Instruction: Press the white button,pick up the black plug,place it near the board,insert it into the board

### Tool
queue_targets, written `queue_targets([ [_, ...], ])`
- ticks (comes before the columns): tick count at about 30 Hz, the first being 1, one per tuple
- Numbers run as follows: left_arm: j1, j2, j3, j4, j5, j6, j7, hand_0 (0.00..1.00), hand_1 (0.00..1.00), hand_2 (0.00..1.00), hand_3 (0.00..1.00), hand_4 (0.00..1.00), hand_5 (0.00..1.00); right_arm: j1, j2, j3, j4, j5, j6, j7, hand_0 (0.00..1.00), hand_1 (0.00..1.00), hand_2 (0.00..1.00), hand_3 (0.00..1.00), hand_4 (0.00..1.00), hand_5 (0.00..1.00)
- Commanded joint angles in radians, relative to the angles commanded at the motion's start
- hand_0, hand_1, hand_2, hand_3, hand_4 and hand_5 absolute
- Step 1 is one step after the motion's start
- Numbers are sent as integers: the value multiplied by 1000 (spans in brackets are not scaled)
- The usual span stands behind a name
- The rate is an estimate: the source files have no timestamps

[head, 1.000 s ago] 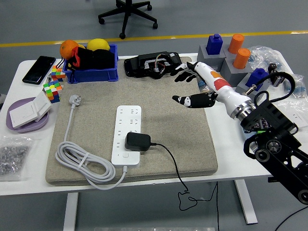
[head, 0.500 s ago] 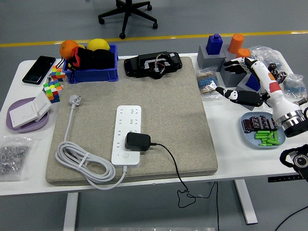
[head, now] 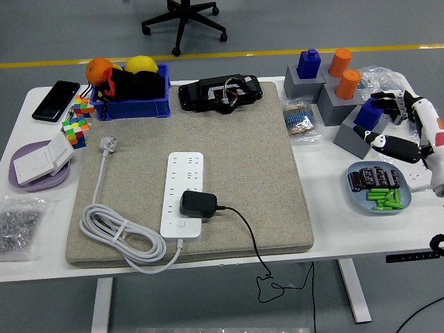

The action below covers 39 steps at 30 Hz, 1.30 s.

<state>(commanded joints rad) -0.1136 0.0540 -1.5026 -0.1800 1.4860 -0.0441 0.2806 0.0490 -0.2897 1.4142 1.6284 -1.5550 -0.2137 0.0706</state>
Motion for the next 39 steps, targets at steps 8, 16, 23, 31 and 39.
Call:
queue_targets([
  [8,-1,5,-1,0,5,0,-2,649,642,642,684,570,27,-24,22,33,-2,16,-19,35,703,656,614,611,918,233],
  [16,15,5,-10,0,14,1,-2,649,642,642,685,576,29,-58,46,46,-6,20,-26,45,685,635,588,599,895,218],
  [23,27,4,-17,0,18,2,-3,650,644,641,685,578,30,-72,60,62,-5,19,-21,48,678,633,586,596,882,213],
  [31,30,7,-27,0,31,3,-3,650,643,641,685,579,30,-79,74,73,-6,17,-21,51,676,626,584,595,874,204],
  [39,43,12,-87,0,94,1,10,652,644,642,686,579,29,-85,86,74,-8,16,-23,51,666,627,576,594,856,184],
])
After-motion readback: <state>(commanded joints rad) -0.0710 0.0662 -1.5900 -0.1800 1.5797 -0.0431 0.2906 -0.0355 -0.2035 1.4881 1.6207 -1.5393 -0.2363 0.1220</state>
